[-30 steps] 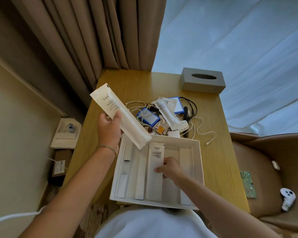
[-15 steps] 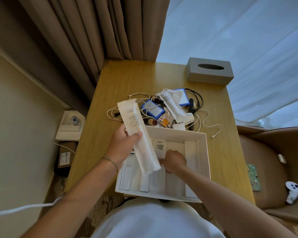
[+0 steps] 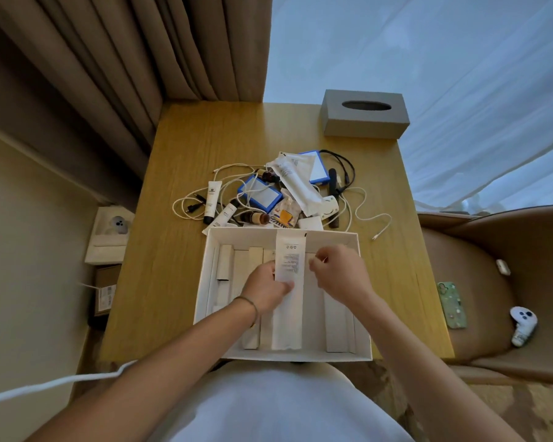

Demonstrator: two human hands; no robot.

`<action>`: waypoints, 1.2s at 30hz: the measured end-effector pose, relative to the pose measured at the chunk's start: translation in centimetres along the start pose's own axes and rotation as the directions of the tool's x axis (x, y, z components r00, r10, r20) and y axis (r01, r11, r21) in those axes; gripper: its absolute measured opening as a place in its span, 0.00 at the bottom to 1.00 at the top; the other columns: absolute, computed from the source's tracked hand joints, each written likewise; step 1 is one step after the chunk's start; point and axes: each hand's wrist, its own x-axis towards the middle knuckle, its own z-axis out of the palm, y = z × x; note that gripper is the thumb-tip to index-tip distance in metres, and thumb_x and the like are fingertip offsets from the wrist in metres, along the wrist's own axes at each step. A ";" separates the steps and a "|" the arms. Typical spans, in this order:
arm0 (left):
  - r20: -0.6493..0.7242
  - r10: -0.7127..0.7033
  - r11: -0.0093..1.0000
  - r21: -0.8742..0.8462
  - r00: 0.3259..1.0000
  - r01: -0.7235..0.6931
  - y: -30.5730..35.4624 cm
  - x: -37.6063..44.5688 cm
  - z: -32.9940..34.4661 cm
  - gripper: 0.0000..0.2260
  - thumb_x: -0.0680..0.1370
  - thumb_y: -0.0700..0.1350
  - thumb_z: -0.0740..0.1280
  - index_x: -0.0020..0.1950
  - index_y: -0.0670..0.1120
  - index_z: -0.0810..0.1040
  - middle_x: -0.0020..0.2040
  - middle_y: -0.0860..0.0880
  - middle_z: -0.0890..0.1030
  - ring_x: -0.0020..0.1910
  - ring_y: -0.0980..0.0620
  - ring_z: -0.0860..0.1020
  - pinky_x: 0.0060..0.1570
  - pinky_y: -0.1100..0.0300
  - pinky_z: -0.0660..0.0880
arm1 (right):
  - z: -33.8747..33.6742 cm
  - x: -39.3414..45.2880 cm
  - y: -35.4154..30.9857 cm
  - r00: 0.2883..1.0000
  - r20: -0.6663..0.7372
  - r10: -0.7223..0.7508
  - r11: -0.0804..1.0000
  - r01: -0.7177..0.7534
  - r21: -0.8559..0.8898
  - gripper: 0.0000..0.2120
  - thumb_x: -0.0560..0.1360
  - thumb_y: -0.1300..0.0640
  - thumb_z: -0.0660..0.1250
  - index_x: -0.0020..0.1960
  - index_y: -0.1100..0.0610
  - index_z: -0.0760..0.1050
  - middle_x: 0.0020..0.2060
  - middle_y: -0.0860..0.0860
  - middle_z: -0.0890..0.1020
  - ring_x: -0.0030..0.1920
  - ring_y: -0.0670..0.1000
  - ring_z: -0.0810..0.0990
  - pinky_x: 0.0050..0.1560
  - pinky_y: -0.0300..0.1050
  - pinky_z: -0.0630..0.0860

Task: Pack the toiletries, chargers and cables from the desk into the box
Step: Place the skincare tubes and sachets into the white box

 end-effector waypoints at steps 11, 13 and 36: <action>-0.026 -0.049 0.901 0.429 0.998 0.055 -2.4 4.3 2.7 0.10 0.75 0.47 0.73 0.55 0.47 0.84 0.53 0.47 0.85 0.50 0.47 0.82 0.50 0.54 0.80 | -0.5 -1.0 0.8 1.000 -0.014 -0.012 0.997 0.013 0.072 0.10 0.76 0.55 0.64 0.40 0.56 0.80 0.31 0.50 0.83 0.34 0.54 0.82 0.38 0.53 0.82; -0.069 -0.014 0.816 0.576 0.997 0.052 -2.5 4.6 2.6 0.13 0.74 0.51 0.73 0.57 0.49 0.82 0.55 0.48 0.84 0.53 0.46 0.82 0.48 0.56 0.79 | -0.7 -0.9 0.8 1.000 -0.025 -0.014 0.996 0.016 0.089 0.09 0.76 0.55 0.64 0.41 0.55 0.81 0.32 0.49 0.83 0.35 0.53 0.82 0.38 0.51 0.82; -0.224 0.179 0.816 0.577 0.958 -0.017 5.6 -0.3 -4.9 0.09 0.77 0.56 0.65 0.40 0.55 0.77 0.34 0.58 0.79 0.35 0.60 0.77 0.31 0.63 0.70 | -3.2 17.1 -4.1 0.987 -0.102 -0.121 0.991 0.127 0.051 0.16 0.77 0.61 0.62 0.62 0.55 0.80 0.57 0.52 0.84 0.54 0.53 0.82 0.52 0.50 0.80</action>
